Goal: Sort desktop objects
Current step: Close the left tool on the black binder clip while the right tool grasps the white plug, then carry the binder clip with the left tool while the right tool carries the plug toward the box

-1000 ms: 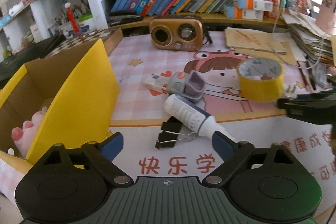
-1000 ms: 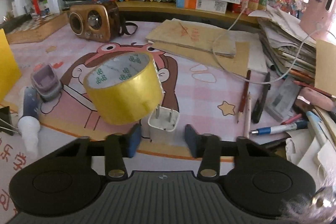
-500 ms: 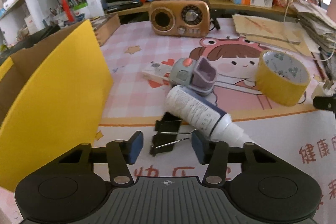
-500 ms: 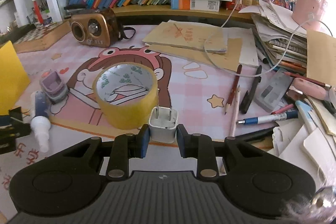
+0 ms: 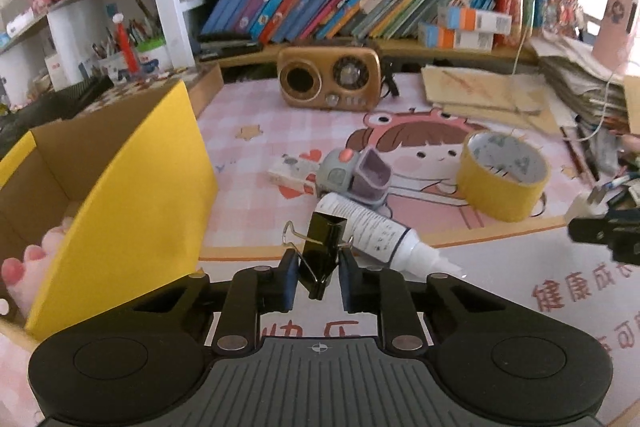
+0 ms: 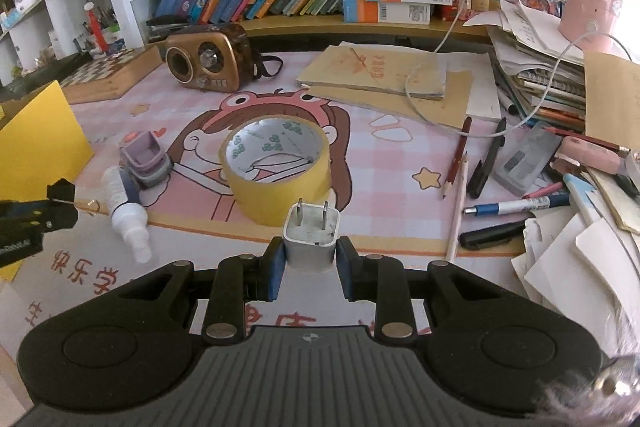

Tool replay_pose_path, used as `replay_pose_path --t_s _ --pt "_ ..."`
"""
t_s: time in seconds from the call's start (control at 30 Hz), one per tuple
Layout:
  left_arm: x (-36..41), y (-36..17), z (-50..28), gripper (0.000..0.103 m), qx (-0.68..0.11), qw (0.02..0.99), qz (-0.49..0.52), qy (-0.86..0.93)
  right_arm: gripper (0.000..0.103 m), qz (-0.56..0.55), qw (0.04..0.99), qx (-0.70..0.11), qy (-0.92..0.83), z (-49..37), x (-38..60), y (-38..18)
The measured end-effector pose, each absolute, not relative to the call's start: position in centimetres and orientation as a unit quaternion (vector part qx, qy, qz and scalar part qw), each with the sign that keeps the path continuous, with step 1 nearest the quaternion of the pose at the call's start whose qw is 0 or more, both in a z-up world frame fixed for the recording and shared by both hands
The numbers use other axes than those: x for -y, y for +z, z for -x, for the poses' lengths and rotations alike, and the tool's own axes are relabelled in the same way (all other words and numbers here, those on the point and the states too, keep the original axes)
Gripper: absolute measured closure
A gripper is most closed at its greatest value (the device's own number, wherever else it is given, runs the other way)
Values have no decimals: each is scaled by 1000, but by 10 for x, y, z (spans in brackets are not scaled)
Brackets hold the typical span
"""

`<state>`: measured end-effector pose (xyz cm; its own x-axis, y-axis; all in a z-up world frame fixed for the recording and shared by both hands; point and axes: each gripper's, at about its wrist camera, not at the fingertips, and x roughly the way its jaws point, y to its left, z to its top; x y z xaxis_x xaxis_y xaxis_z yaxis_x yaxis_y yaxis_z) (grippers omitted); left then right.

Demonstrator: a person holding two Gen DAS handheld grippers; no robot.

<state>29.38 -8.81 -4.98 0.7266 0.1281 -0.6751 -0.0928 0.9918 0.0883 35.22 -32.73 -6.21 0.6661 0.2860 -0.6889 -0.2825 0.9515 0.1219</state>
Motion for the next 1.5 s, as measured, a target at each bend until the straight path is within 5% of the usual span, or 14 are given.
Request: replay_pose_path --t_s 1.5 --pt "11 2 -122 83 -290 957 15 2 77 19 922 -353 159 -183 230 -17"
